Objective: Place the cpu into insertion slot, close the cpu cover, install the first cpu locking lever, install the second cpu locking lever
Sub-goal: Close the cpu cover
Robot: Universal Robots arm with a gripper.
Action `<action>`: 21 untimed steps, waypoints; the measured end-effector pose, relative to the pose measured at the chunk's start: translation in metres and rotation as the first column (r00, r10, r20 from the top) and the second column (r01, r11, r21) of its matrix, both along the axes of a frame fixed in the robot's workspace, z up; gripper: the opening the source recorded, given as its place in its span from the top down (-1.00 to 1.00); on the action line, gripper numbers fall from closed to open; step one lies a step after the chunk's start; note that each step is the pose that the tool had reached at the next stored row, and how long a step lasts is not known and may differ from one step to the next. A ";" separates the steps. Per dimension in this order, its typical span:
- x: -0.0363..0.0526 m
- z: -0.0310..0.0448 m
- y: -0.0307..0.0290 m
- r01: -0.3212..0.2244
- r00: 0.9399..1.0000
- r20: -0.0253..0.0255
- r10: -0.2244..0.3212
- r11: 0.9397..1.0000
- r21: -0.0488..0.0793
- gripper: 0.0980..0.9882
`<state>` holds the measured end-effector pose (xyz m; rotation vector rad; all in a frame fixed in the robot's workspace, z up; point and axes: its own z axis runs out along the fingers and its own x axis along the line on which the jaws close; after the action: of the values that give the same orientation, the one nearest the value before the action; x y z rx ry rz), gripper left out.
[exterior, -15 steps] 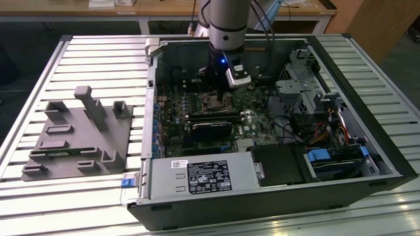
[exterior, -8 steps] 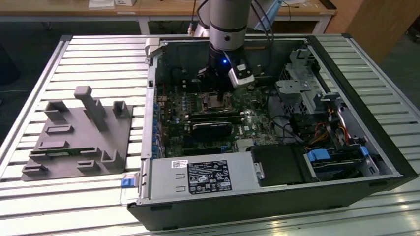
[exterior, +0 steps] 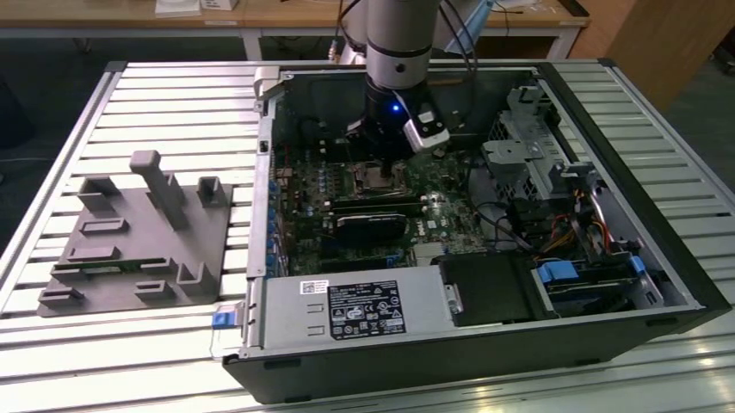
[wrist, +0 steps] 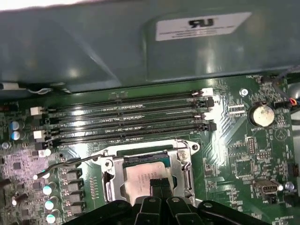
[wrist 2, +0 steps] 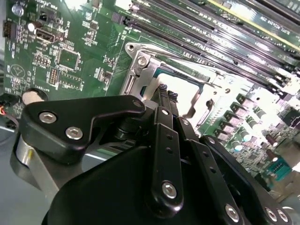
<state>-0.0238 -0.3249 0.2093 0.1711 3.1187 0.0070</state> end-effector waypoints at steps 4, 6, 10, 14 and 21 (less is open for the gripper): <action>-0.0007 -0.0001 -0.0001 -0.032 0.999 0.003 0.032 1.000 0.001 0.98; -0.0027 -0.0001 -0.0001 -0.038 0.999 0.004 0.038 0.999 0.001 0.98; -0.0118 -0.0002 -0.0001 -0.042 0.999 0.008 0.042 0.999 0.001 0.98; -0.0249 -0.0006 -0.0001 -0.043 0.999 0.011 0.043 0.999 0.001 0.98; -0.0399 -0.0041 -0.0001 -0.048 0.999 0.016 0.048 0.999 0.001 0.98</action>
<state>-0.0637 -0.3250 0.2052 0.0951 3.1065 0.0107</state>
